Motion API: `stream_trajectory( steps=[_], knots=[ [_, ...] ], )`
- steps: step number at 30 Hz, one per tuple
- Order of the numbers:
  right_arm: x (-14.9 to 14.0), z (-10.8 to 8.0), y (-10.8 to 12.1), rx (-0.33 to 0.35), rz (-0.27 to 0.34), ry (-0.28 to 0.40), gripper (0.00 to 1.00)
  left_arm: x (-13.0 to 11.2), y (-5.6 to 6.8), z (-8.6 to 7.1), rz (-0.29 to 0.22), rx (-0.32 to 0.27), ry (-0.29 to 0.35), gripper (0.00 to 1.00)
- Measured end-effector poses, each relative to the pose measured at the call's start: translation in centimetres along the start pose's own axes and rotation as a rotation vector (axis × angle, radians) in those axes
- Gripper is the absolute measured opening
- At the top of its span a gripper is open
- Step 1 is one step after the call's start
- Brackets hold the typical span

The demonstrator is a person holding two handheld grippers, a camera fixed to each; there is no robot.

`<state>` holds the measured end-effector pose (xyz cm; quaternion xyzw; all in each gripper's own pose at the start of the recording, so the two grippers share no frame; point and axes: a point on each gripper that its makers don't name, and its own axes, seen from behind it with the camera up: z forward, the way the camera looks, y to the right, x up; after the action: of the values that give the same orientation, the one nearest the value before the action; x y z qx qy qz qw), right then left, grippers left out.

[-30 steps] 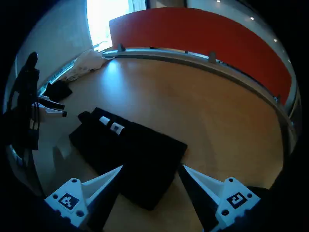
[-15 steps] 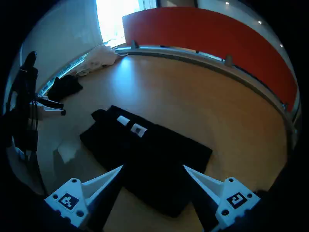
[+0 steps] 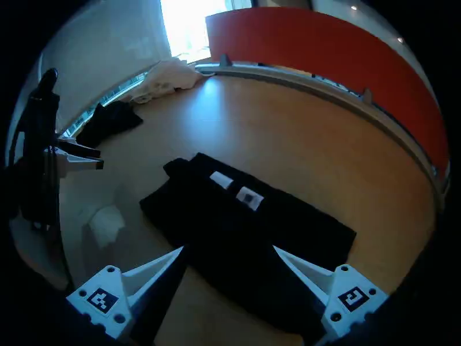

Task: Fold towel

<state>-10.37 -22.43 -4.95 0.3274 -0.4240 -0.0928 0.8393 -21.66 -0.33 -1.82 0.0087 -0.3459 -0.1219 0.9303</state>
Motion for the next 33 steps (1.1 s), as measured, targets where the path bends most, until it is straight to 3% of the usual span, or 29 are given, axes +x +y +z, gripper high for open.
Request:
stream_trajectory(
  steps=[19, 33],
  knots=[
    [0.1, 2.3, -3.8, 0.059, -0.034, -0.023, 1.0, -0.6, -1.1, -0.6, -0.027, 0.007, 0.009, 0.93],
    [0.1, 2.8, -3.5, 0.053, -0.043, -0.033, 1.0, -1.0, -1.0, -0.5, -0.031, 0.004, 0.006, 0.93]
  ],
)
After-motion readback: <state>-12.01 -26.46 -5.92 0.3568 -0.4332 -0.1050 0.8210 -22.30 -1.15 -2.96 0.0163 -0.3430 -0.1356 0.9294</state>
